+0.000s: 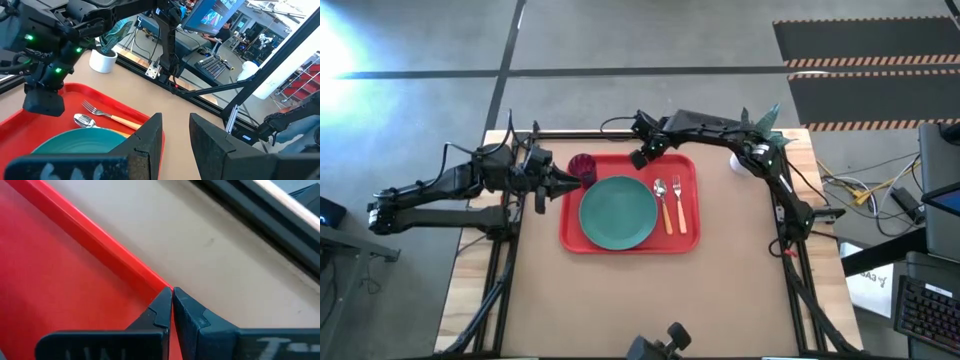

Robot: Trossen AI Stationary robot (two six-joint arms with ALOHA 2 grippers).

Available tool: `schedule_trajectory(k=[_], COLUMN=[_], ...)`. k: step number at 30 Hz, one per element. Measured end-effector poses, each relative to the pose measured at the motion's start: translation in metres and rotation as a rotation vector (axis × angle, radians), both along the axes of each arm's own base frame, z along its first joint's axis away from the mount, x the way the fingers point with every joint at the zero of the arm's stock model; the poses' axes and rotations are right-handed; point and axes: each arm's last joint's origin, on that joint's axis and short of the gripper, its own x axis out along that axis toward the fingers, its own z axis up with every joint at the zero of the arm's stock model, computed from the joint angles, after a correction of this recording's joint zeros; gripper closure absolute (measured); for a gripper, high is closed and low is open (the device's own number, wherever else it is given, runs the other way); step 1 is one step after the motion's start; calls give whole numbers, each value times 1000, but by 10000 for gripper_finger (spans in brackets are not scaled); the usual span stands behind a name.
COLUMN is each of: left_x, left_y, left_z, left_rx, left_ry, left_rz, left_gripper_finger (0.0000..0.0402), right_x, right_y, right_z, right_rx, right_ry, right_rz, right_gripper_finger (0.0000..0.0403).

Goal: Pick and place plate/cup/fork/spoon on tray
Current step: Move the red tray to the center of the table

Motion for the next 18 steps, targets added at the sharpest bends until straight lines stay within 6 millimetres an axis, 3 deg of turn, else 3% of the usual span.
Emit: schedule_trajectory(k=[12, 18], left_x=[-1, -1], left_y=[0, 0], left_z=[-4, -4], left_rx=[-10, -9], left_ry=[41, 39], left_rz=[0, 0], left_gripper_finger=[322, 322], right_x=[10, 15], right_y=[21, 41], right_z=[0, -7], right_rx=[10, 52], right_ry=[-1, 35], right_rz=[41, 87], right_gripper_finger=[394, 394])
